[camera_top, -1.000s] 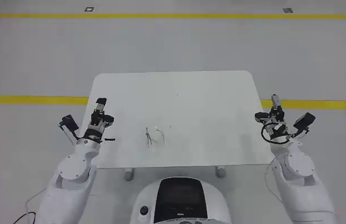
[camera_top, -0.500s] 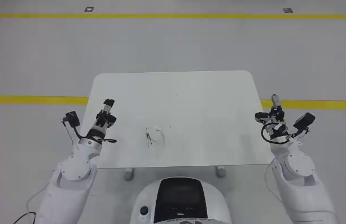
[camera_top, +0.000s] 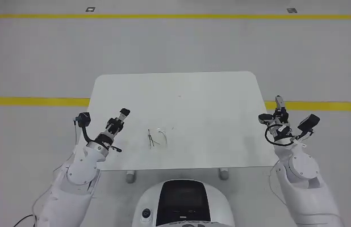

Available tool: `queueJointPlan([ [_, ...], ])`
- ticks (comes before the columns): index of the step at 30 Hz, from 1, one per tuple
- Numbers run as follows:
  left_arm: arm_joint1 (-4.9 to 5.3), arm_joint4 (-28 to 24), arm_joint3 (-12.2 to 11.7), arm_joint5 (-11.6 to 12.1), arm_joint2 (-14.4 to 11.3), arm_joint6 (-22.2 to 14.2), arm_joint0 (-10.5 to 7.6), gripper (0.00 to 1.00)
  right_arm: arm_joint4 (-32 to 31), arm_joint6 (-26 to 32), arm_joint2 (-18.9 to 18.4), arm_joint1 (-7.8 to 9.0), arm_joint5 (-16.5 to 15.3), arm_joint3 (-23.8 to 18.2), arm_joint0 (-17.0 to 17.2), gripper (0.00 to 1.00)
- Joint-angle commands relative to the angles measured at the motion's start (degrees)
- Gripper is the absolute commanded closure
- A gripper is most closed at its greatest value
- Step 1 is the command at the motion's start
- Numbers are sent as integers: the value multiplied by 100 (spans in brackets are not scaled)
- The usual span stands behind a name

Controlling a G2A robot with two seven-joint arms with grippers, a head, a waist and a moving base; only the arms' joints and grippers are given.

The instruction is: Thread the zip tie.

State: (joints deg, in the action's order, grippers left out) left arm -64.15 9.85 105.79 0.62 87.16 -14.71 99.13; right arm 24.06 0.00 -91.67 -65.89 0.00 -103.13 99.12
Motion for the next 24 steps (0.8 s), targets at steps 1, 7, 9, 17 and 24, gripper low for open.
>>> queueJointPlan([
  [1, 21, 776, 12, -285, -186, -385, -217, 0, 0, 0, 0, 0, 0, 0, 0, 0],
  [7, 41, 1644, 45, -888, -669, -1122, -537, 0, 0, 0, 0, 0, 0, 0, 0, 0],
  [9, 42, 1698, 39, -927, -707, -1173, -573, 0, 0, 0, 0, 0, 0, 0, 0, 0],
  [17, 42, 1698, 39, -927, -707, -1173, -573, 0, 0, 0, 0, 0, 0, 0, 0, 0],
  [24, 92, 2345, 420, -942, -883, -1804, -738, 0, 0, 0, 0, 0, 0, 0, 0, 0],
])
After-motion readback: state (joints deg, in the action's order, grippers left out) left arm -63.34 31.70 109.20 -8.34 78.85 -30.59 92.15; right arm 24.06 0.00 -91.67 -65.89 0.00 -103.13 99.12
